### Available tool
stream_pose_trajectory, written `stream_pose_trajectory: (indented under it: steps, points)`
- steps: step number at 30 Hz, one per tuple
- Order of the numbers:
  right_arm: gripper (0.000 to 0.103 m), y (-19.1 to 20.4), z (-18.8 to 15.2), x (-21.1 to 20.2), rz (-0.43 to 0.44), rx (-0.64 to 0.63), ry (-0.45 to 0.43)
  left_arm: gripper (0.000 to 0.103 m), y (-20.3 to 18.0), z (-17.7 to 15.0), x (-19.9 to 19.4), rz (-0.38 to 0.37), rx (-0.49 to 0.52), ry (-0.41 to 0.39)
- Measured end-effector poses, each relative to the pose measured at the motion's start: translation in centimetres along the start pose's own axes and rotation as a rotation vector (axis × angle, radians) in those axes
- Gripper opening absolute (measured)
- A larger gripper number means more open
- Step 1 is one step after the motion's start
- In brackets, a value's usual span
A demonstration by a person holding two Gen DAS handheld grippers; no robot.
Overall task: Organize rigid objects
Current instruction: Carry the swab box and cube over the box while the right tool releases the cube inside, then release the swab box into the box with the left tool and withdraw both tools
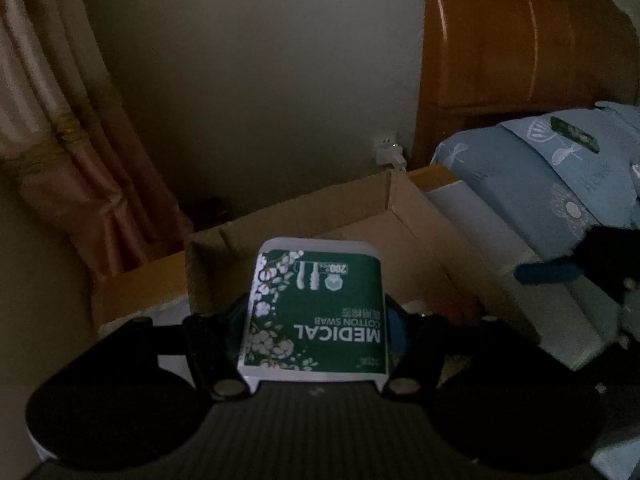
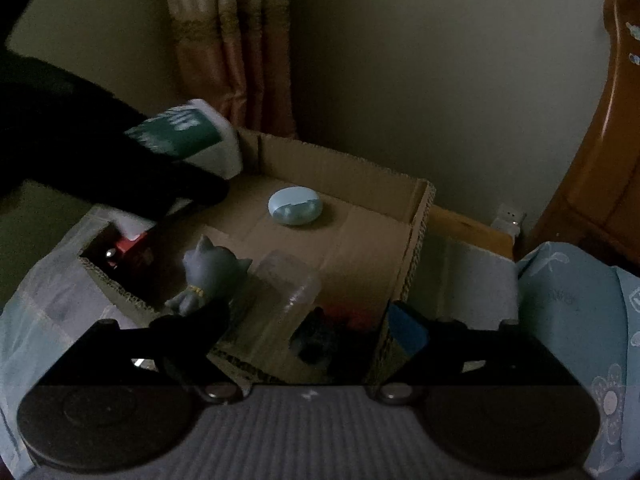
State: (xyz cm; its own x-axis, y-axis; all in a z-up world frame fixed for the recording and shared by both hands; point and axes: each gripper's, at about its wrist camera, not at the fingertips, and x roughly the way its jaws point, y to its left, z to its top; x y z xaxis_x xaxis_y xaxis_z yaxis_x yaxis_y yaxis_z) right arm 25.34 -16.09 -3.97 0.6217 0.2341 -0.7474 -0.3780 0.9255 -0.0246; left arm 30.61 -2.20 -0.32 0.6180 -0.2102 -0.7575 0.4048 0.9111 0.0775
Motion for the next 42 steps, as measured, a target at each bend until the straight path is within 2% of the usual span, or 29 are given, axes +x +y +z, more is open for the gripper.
stream_pose_trajectory:
  steps: [9,11,13,15,23,25,34,42]
  points:
    - [0.091,-0.2,-0.7,-2.2,0.044,0.022,-0.009,0.066,0.6,1.2,3.6,0.044,-0.013,0.036]
    - [0.094,-0.1,-0.9,-2.6,0.044,0.019,-0.015,0.084,0.7,1.1,4.2,0.056,-0.012,0.044]
    - [0.095,0.0,-1.1,-3.1,0.044,0.016,-0.024,0.090,0.6,1.1,4.3,0.085,-0.018,0.029]
    - [0.095,0.0,-1.2,-3.3,0.043,0.013,-0.029,0.090,0.7,0.9,4.2,0.082,-0.021,0.024]
    - [0.095,0.1,-2.5,-4.3,0.040,0.039,-0.041,0.093,-0.3,-0.6,0.6,0.108,0.009,-0.035]
    - [0.095,0.3,-3.3,-4.6,0.046,0.043,-0.042,0.094,-0.9,-1.4,-0.8,0.096,0.017,-0.060]
    - [0.098,3.1,-7.7,-4.9,0.089,0.032,-0.010,0.096,-2.7,-5.8,-4.9,0.095,0.033,-0.060]
    - [0.098,6.5,-10.6,-3.9,0.108,0.018,0.022,0.096,-2.6,-9.5,-5.9,0.115,-0.037,-0.056]
